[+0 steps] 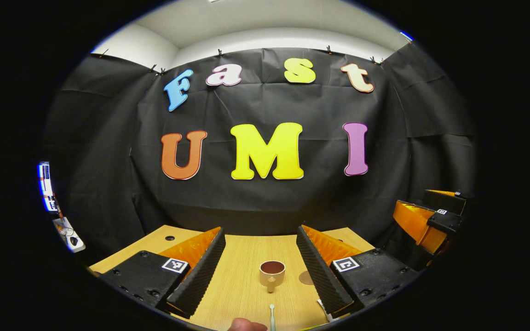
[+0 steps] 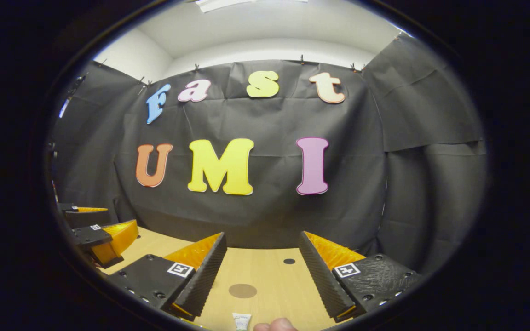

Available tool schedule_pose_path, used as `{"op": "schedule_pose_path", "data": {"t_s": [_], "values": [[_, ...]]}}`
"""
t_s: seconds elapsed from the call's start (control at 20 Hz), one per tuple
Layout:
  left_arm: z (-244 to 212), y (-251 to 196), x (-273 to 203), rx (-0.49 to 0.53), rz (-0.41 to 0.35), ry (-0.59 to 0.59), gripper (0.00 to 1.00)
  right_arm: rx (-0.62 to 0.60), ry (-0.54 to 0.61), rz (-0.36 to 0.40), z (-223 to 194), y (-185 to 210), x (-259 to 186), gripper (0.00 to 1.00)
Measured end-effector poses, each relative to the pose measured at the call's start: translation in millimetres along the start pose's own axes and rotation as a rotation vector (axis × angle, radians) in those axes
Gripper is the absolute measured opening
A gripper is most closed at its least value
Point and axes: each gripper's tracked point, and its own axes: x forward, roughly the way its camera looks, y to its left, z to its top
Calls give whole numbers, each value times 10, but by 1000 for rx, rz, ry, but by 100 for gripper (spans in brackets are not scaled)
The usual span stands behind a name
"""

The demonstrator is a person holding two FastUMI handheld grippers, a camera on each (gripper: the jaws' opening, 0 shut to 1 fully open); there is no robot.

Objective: Put the toothbrush and toothpaste on the desktop into the cup, then pick up the cup and place it on the coaster on the desktop.

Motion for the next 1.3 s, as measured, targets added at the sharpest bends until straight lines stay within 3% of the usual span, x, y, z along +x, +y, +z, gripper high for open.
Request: {"op": "schedule_pose_path", "data": {"t_s": [0.75,1.0,1.3], "values": [[-244,-81,-3,6,-17,74,98,-9,74,26,-205,-3,10,95],[-887,-121,-60,20,-32,294,98,-15,231,73,-718,47,-18,95],[-1860,-226,-421,-38,-62,653,99,-2,567,103,-1683,16,-201,95]]}}
